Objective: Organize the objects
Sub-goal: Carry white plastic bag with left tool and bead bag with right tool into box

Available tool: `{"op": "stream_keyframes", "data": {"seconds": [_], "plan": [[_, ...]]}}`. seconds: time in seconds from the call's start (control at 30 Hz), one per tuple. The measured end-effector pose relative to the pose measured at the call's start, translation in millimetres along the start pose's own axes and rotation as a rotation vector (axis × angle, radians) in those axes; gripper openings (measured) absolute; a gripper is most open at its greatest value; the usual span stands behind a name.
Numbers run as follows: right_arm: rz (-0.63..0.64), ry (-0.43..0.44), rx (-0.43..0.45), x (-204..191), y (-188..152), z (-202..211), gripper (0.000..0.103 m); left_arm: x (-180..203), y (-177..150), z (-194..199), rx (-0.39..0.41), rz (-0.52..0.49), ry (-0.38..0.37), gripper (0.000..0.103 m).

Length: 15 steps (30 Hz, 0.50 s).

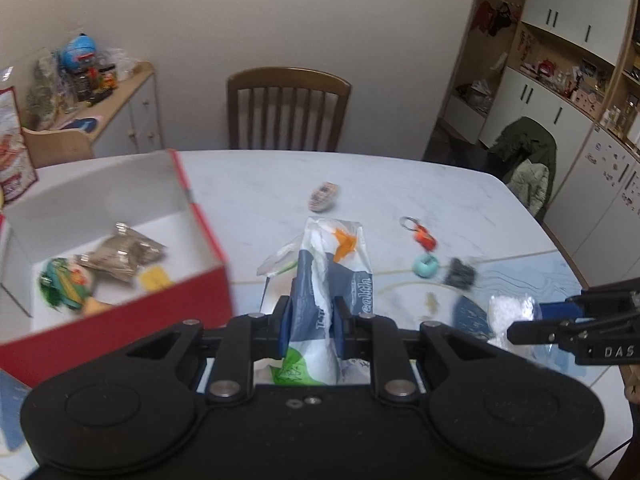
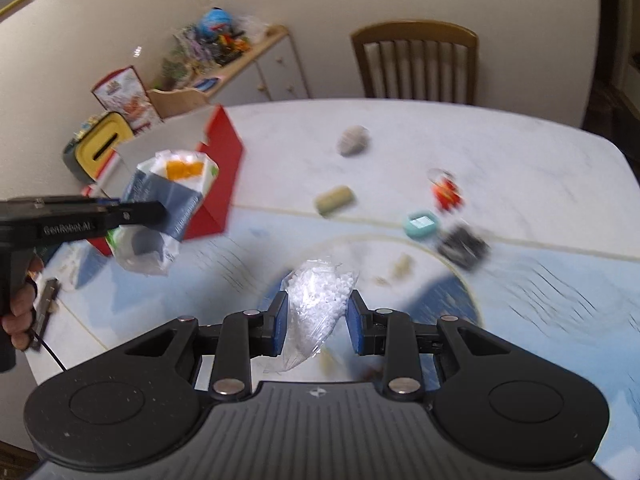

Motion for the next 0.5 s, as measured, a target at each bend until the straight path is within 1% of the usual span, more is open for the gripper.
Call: {"op": "stream_keyframes", "data": {"seconds": [0.27, 0.5], "plan": [[0.082, 0.04, 0.02, -68.2, 53.7, -53.2, 0.029, -77.4, 23.6, -0.3, 0.029, -0.009, 0.062, 0.019], [0.106, 0.04, 0.021, -109.4, 85.2, -103.9, 0.029, -131.4, 40.8, -12.6, 0.05, -0.029, 0.096, 0.02]]}}
Point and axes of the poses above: each gripper's, at about its wrist camera, not at the fingertips, and z roughly against the way its jaws point, x to its right, y to its top, the point moved 2 cm from there along -z, roughly the way its jaws point, and after that the axes turned 14 degrees about y, right-handed, at the moved point
